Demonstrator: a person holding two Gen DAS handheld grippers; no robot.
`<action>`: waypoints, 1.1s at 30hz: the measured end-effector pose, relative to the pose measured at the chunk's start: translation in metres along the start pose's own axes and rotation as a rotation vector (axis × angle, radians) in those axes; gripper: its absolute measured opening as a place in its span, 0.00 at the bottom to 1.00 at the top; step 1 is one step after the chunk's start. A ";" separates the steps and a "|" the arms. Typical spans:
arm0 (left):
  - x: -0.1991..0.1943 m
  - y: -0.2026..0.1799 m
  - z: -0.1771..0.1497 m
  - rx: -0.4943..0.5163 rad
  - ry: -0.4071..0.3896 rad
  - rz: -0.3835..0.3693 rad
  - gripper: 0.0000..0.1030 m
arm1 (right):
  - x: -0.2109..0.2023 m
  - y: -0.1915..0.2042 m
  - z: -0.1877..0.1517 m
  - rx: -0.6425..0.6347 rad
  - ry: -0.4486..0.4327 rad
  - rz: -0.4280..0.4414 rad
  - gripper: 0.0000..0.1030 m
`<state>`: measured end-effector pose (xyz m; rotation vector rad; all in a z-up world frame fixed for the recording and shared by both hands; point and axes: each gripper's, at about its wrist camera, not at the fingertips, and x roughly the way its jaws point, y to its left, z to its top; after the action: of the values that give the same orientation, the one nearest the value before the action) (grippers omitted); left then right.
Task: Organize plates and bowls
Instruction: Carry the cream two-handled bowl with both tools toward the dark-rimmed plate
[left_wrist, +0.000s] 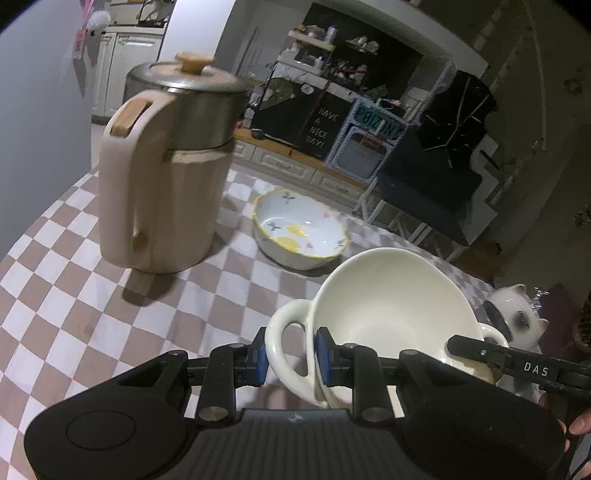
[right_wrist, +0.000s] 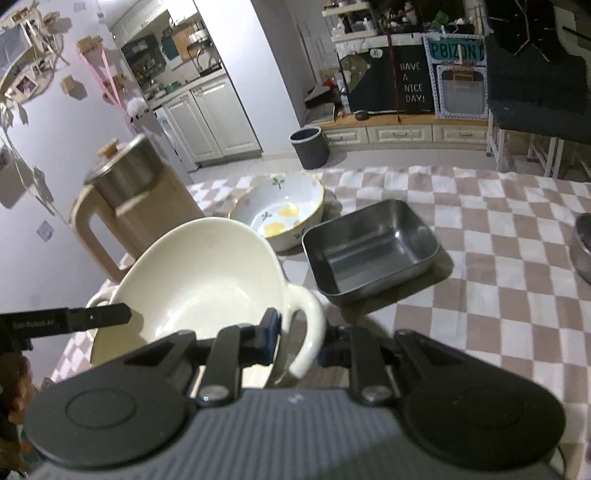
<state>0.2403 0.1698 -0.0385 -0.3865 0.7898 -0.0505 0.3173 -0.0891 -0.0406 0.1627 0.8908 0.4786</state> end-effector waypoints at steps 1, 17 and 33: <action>-0.003 -0.004 -0.001 0.003 -0.002 -0.005 0.27 | -0.006 -0.001 -0.001 0.005 -0.007 -0.001 0.22; -0.022 -0.097 -0.034 0.127 0.012 -0.161 0.25 | -0.114 -0.050 -0.054 0.157 -0.128 -0.098 0.21; 0.033 -0.146 -0.067 0.135 0.141 -0.231 0.25 | -0.146 -0.111 -0.092 0.252 -0.104 -0.221 0.21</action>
<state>0.2316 0.0070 -0.0519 -0.3472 0.8724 -0.3482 0.2053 -0.2610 -0.0312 0.3127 0.8537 0.1495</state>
